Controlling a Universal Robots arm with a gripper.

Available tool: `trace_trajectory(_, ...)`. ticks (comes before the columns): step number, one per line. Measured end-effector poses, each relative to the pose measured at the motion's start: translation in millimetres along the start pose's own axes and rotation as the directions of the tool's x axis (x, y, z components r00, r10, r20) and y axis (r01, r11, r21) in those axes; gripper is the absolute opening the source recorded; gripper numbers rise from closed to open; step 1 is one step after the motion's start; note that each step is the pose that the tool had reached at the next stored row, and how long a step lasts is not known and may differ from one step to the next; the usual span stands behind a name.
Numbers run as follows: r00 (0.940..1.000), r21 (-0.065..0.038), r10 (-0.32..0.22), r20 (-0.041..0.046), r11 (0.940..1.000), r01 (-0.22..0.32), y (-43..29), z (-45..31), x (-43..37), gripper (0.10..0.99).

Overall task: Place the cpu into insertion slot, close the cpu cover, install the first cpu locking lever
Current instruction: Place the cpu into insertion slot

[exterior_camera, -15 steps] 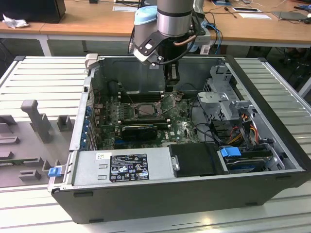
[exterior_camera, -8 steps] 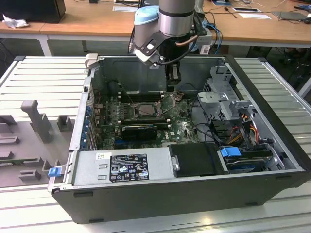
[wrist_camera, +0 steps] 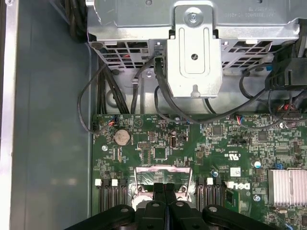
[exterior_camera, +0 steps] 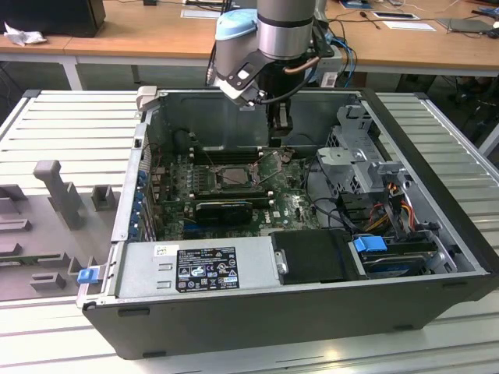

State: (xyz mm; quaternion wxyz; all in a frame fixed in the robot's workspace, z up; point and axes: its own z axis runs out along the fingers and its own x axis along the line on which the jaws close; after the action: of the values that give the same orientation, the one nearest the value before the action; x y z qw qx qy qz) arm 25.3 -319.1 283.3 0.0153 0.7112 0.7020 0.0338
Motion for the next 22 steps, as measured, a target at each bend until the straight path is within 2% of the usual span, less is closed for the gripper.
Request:
trace_trajectory(9,1.0000,0.000,0.000,0.0000,1.0000,0.000,6.3,3.6,0.0,0.106)
trace_trajectory(12,1.0000,0.000,0.000,0.0000,1.0000,0.000,8.1,9.8,-0.1,0.106)
trace_trajectory(16,1.0000,0.001,0.000,0.0000,1.0000,0.000,14.3,19.9,-0.3,0.106)
trace_trajectory(22,1.0000,0.007,0.000,0.0003,1.0000,0.000,25.2,25.2,-0.3,0.106)
